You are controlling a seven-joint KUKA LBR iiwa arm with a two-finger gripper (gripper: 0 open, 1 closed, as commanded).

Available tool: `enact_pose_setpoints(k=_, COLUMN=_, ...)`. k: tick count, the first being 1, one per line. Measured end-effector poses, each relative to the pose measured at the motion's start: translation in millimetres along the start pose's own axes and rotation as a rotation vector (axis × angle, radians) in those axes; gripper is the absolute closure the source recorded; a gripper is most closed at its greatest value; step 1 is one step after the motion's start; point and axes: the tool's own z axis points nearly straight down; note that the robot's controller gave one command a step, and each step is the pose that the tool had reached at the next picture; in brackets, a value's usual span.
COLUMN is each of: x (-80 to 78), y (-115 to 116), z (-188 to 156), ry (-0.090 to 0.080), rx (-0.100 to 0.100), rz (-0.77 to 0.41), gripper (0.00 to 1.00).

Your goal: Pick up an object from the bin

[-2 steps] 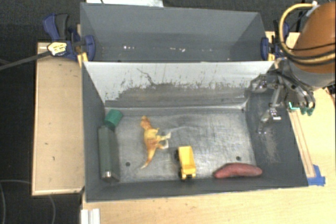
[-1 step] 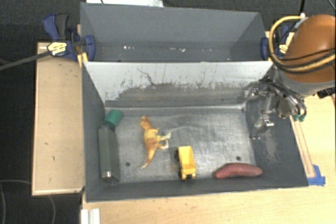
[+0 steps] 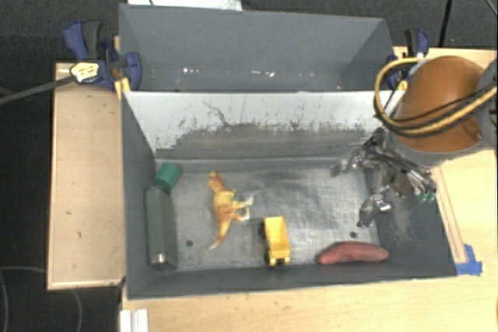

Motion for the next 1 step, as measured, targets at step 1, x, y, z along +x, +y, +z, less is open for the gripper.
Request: enact_pose_setpoints(k=1, x=26.4, y=28.0, z=19.8, ry=0.016, rx=-0.007, rz=-0.040, gripper=0.00)
